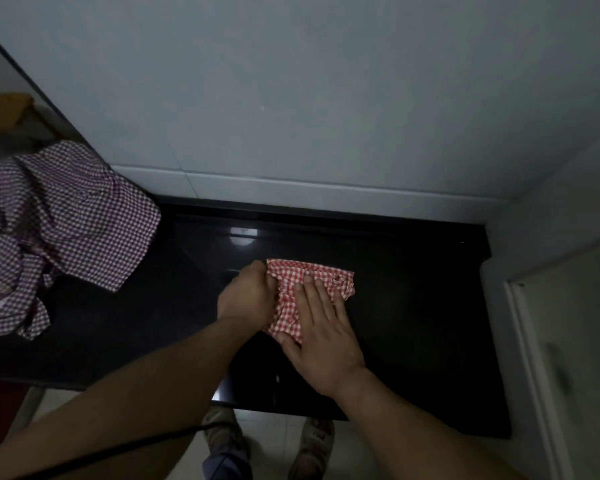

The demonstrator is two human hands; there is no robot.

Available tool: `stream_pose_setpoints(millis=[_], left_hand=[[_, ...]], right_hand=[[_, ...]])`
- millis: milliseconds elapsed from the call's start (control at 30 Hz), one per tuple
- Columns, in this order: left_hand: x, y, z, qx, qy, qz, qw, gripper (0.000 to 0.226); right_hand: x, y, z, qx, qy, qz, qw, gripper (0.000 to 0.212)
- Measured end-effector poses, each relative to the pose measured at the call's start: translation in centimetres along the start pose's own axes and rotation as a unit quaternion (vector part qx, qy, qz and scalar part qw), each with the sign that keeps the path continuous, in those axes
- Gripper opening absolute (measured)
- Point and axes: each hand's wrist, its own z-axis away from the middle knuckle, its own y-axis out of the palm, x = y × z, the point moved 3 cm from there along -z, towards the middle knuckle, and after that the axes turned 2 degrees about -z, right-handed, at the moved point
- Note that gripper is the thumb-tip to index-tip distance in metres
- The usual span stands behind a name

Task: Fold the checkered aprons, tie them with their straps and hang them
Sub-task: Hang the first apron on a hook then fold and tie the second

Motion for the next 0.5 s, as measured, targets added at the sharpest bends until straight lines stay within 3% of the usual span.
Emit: stream_pose_setpoints(millis=[100,167,267,367,500], left_hand=[[-0.5,-2.2,0.7,0.013,0.061,0.022,0.998,0.018],[-1.6,-4.4,1.6,0.007,0.124,0.056,0.991,0.017],[-4.4,-7.4,3.2,0.019,0.22,0.089,0.971,0.016],[-6.8,-10.7,4.5,0.024,0.288,0.091,0.953,0.019],[-8.4,-15.8,4.9,0.006,0.276,0.146,0.95,0.016]], right_hand=[[-0.6,-3.0,-0.6,0.026,0.03,-0.126,0.991,0.07],[-1.1,-6.6,-1.4,-0.015,0.071,-0.195,0.978,0.055],[-0.7,-12.0,-2.6,-0.07,0.046,-0.147,0.986,0.051],[0.7,-15.6,-3.4,-0.019,0.002,-0.121,0.992,0.043],[2.9,-19.3,-3.4,-0.005,-0.002,-0.14,0.99,0.027]])
